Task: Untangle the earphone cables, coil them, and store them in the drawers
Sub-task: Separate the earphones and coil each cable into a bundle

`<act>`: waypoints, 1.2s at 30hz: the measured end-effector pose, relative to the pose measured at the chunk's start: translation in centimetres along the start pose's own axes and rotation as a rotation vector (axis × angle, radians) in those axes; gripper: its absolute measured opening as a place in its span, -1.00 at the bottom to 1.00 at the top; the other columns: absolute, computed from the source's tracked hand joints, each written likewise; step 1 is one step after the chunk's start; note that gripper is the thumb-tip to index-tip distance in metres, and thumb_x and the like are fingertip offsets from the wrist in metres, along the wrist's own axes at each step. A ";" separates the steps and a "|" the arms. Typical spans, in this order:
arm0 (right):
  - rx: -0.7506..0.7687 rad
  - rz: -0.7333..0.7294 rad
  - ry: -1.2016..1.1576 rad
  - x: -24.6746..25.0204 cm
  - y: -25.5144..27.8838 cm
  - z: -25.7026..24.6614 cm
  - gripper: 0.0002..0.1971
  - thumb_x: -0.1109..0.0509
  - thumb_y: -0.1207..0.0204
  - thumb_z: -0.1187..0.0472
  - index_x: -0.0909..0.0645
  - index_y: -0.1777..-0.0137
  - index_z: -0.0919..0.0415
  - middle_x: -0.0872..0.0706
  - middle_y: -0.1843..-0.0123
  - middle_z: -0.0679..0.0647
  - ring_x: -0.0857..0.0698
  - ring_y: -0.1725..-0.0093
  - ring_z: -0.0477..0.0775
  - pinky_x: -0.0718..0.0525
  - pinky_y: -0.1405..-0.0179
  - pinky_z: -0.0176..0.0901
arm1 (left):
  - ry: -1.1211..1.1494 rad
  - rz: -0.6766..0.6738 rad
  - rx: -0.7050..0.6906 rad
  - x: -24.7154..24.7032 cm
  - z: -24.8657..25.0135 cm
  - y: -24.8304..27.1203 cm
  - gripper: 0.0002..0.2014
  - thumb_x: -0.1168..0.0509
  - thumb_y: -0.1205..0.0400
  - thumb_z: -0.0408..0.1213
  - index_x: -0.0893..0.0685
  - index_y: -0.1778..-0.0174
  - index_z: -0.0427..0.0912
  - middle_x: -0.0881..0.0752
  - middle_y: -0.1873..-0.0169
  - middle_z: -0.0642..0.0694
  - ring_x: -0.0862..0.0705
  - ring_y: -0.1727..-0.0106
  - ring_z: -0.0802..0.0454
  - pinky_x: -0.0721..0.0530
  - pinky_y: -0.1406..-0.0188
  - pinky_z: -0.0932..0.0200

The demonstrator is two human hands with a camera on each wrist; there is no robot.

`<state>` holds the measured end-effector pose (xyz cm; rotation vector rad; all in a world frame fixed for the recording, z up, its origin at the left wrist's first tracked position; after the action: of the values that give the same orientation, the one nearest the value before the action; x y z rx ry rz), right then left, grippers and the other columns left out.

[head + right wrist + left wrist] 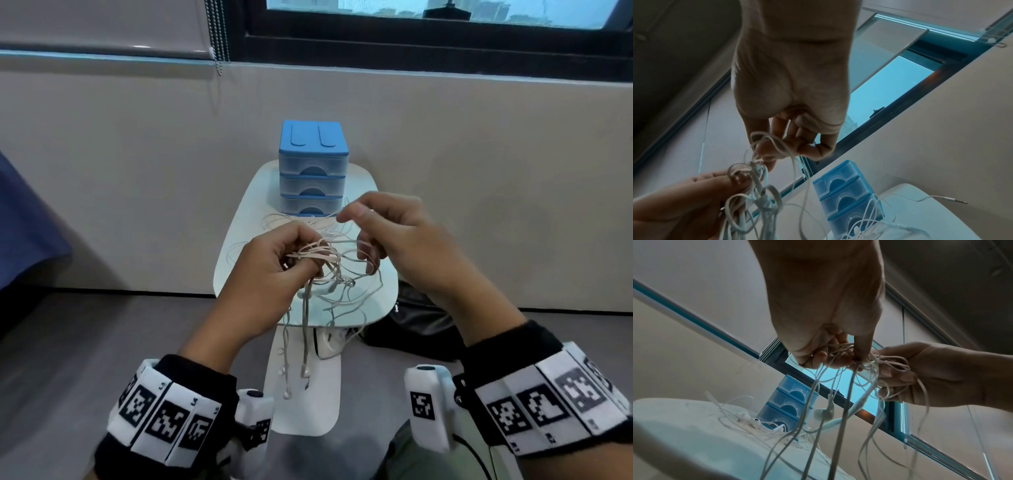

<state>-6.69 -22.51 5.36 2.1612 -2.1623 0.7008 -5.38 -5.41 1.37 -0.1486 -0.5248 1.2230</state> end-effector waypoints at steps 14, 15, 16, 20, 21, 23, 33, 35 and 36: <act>-0.017 0.035 -0.018 -0.5 -1.2 -1.3 -0.79 -0.29 -0.65 0.37 -0.63 0.23 0.23 -0.69 0.24 0.06 -0.61 0.20 -0.07 -0.53 0.17 -0.23 | 0.003 -0.120 -0.013 0.5 1.2 -1.4 -0.80 -0.43 -0.64 -0.16 -0.72 0.09 -0.25 -0.74 0.11 -0.33 -0.74 0.01 -0.25 -0.68 -0.21 -0.31; -0.039 0.064 -0.128 -0.2 -1.3 -1.3 -0.76 -0.27 -0.64 0.33 -0.62 0.27 0.14 -0.68 0.24 0.04 -0.62 0.21 -0.08 -0.51 0.15 -0.16 | 0.005 -0.145 -0.005 0.6 1.1 -1.5 -0.77 -0.43 -0.64 -0.14 -0.71 0.10 -0.27 -0.73 0.12 -0.36 -0.73 0.06 -0.16 -0.69 -0.17 -0.24; -0.049 0.088 -0.247 0.1 -1.4 -1.4 -0.75 -0.27 -0.61 0.27 -0.61 0.30 0.08 -0.68 0.24 0.03 -0.61 0.23 -0.09 -0.48 0.17 -0.10 | 0.001 -0.166 0.004 0.6 1.0 -1.5 -0.74 -0.43 -0.65 -0.13 -0.70 0.10 -0.30 -0.72 0.12 -0.37 -0.71 0.09 -0.07 -0.69 -0.11 -0.15; -0.060 0.106 -0.605 1.7 -1.6 -2.3 -0.80 -0.24 -0.61 0.17 -0.58 0.25 0.07 -0.67 0.25 0.02 -0.56 0.19 -0.02 -0.42 0.20 -0.08 | -0.051 -0.201 0.063 0.7 0.2 -1.1 -0.82 -0.42 -0.73 -0.29 -0.69 0.15 -0.30 -0.69 0.28 -0.15 -0.67 0.20 0.16 -0.61 0.08 0.32; -0.057 0.109 -0.603 2.0 -1.7 -2.5 -0.80 -0.23 -0.64 0.17 -0.57 0.22 0.07 -0.69 0.25 0.02 -0.56 0.17 0.00 -0.42 0.17 -0.05 | -0.058 -0.205 0.079 0.6 0.1 -1.0 -0.84 -0.40 -0.73 -0.32 -0.69 0.17 -0.26 -0.68 0.31 -0.06 -0.66 0.23 0.19 -0.59 0.11 0.40; -0.039 0.129 -0.517 2.6 -1.8 -3.0 -0.78 -0.24 -0.68 0.17 -0.57 0.21 0.07 -0.71 0.22 0.03 -0.59 0.18 0.00 -0.42 0.16 -0.04 | -0.072 -0.210 0.104 0.6 -0.3 -0.8 -0.84 -0.38 -0.74 -0.34 -0.70 0.18 -0.21 -0.67 0.33 0.03 -0.66 0.24 0.20 -0.59 0.14 0.44; -0.079 0.402 -0.521 6.0 -1.0 -3.0 -0.72 -0.24 -0.74 0.19 -0.58 0.24 0.06 -0.65 0.24 -0.03 -0.60 0.24 -0.03 -0.44 0.20 -0.12 | -0.215 -0.216 0.229 1.5 -3.2 -0.6 -0.75 -0.43 -0.57 -0.03 -0.69 0.23 -0.14 -0.61 0.36 -0.03 -0.55 0.27 0.06 -0.51 0.16 0.07; -0.077 0.442 -0.526 6.4 -0.8 -2.9 -0.72 -0.21 -0.77 0.19 -0.57 0.20 0.06 -0.66 0.27 -0.03 -0.60 0.27 -0.03 -0.45 0.19 -0.11 | -0.248 -0.193 0.251 1.8 -3.6 -0.6 -0.74 -0.48 -0.64 -0.08 -0.70 0.21 -0.20 -0.65 0.38 0.00 -0.59 0.30 0.12 -0.53 0.21 0.18; -0.073 0.466 -0.531 6.7 -0.8 -2.9 -0.73 -0.19 -0.78 0.20 -0.56 0.17 0.07 -0.66 0.31 -0.02 -0.60 0.30 -0.03 -0.45 0.18 -0.11 | -0.269 -0.180 0.259 2.0 -3.8 -0.6 -0.74 -0.47 -0.67 -0.11 -0.70 0.21 -0.21 -0.66 0.40 0.03 -0.58 0.33 0.15 -0.51 0.24 0.22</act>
<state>-7.18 -27.98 10.29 1.9824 -2.9463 0.0226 -2.66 -3.13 -1.12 0.2814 -0.5934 1.1288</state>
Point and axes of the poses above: each hand's wrist, its own y-axis away from the middle knuckle, its own x-axis out of the back of the hand, z = x × y, the point moved 7 cm from there along -y, towards the middle knuckle
